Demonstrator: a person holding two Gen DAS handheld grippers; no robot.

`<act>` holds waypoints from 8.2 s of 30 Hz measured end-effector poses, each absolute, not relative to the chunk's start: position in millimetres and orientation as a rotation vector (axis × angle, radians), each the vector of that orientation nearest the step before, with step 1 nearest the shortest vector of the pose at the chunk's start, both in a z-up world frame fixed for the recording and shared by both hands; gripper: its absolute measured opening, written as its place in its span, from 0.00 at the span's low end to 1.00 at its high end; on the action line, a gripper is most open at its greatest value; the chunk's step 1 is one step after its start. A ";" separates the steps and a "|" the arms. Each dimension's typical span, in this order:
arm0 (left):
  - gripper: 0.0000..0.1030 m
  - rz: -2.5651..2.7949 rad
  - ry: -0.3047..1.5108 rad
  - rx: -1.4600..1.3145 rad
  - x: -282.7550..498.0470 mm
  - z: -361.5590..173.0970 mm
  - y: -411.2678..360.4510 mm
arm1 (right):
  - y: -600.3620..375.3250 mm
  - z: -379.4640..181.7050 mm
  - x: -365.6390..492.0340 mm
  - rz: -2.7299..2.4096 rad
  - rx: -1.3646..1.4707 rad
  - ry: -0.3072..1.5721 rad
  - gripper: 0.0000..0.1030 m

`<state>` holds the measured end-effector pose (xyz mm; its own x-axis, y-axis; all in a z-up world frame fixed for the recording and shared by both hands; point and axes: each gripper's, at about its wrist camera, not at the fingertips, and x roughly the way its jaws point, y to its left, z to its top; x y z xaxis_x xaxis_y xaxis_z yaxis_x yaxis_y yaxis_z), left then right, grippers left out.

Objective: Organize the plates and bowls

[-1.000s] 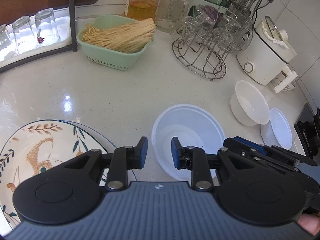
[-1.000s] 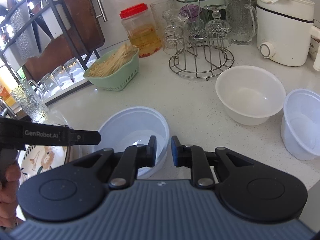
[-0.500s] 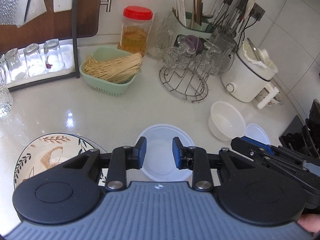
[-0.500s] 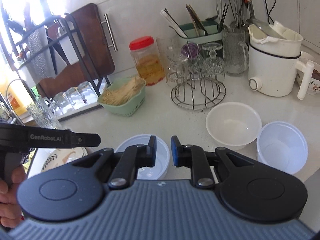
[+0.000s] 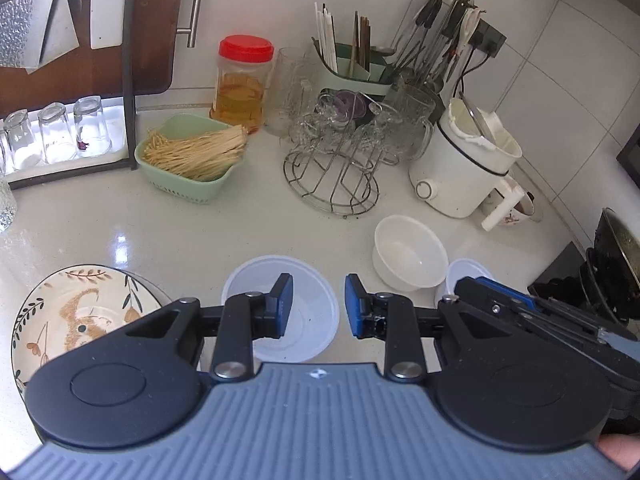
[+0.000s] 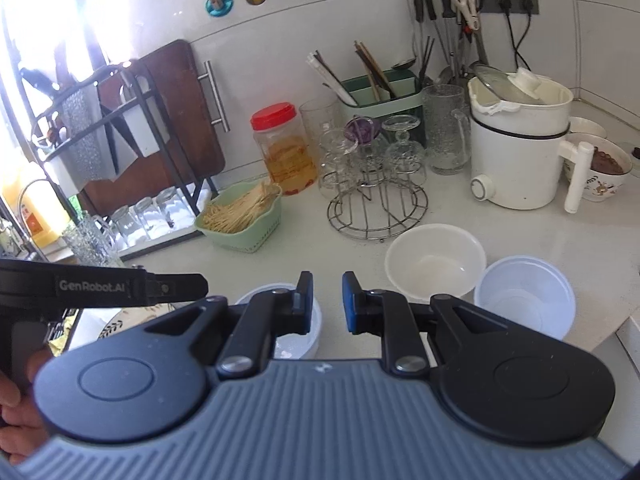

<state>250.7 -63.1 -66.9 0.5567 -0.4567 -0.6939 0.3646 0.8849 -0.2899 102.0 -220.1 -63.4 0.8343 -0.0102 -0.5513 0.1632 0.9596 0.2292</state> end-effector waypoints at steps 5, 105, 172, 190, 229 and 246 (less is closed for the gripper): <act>0.32 -0.509 0.834 -0.100 253.8 -60.7 -88.7 | -246.1 -59.3 94.0 -0.122 0.288 0.561 0.19; 0.15 -0.568 1.061 -0.226 271.3 -85.6 -195.1 | -360.5 -81.9 103.1 -0.132 0.521 0.775 0.14; 0.49 -0.173 0.866 -0.298 266.1 -81.3 -14.6 | -206.0 -87.0 175.2 0.202 0.262 0.729 0.41; 0.49 -0.227 0.827 -0.160 212.7 -37.1 -16.2 | -199.5 -55.4 125.2 0.135 0.246 0.642 0.41; 0.49 -0.673 0.875 -0.077 257.3 -61.9 -5.4 | -164.4 -61.3 100.1 -0.322 0.346 0.596 0.41; 0.49 -0.658 0.965 -0.026 308.1 -99.8 -114.2 | -267.8 -89.5 121.7 -0.378 0.377 0.694 0.41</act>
<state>308.1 -114.2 -99.8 0.3918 -0.5291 -0.7527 0.5070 0.8068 -0.3032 121.7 -267.8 -89.5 0.7074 -0.2083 -0.6755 0.4540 0.8663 0.2082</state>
